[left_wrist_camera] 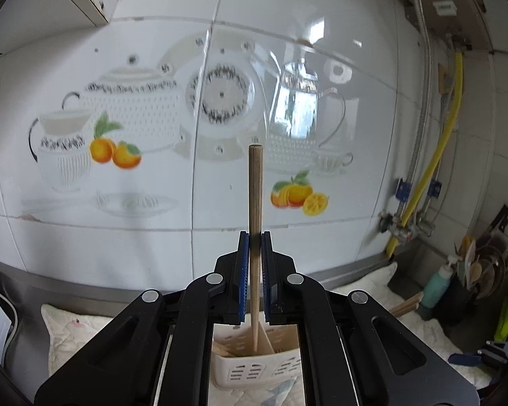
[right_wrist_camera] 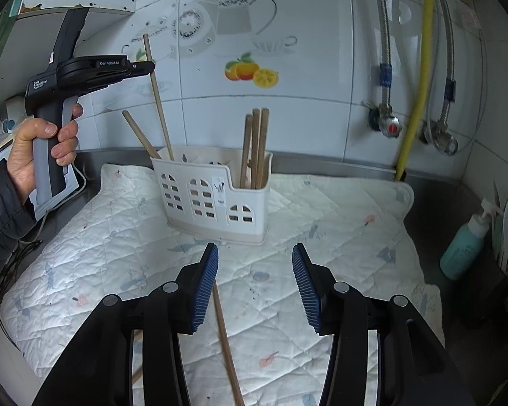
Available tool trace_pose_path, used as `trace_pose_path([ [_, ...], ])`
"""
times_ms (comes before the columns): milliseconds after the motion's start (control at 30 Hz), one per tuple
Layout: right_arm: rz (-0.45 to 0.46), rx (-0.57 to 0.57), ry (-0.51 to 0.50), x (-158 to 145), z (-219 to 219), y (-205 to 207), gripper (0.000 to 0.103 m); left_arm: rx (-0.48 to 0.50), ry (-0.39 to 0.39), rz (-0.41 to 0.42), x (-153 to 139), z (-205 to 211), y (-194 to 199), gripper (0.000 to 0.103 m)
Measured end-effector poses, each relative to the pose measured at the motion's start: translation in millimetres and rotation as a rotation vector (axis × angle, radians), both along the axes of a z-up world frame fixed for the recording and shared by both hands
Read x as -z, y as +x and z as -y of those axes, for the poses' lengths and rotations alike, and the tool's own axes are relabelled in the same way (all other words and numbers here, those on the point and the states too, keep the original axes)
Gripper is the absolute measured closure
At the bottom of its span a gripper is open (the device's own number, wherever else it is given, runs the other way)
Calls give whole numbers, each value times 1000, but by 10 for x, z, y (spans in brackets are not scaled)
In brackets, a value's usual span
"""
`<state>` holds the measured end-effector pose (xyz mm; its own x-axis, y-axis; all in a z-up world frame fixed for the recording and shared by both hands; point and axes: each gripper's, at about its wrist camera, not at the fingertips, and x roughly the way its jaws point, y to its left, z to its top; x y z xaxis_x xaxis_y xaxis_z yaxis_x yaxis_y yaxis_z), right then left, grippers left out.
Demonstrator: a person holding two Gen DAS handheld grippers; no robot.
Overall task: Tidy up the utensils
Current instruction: 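Lower the chopstick into the holder and open the left tool, then close the right tool on a chopstick while the left tool closes on another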
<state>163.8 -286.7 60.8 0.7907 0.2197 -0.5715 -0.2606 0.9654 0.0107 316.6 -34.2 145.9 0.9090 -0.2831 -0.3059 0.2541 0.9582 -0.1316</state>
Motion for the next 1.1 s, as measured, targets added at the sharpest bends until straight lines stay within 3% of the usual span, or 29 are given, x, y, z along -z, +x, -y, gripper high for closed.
trace_pose_path([
  [433, -92, 17, 26, 372, 106, -286, 58, 28, 21, -64, 174, 1, -92, 92],
  [500, -119, 26, 35, 475, 141, -357, 59, 24, 32, -51, 149, -3, -169, 79],
  [567, -154, 29, 43, 602, 169, -426, 62, 27, 33, -47, 126, -17, -256, 72],
  [833, -243, 23, 37, 996, 177, -633, 74, 66, 66, -44, 184, -10, -823, 68],
  [1100, -267, 19, 15, 1189, 174, -725, 80, 128, 126, -110, 593, -12, -1478, 68],
])
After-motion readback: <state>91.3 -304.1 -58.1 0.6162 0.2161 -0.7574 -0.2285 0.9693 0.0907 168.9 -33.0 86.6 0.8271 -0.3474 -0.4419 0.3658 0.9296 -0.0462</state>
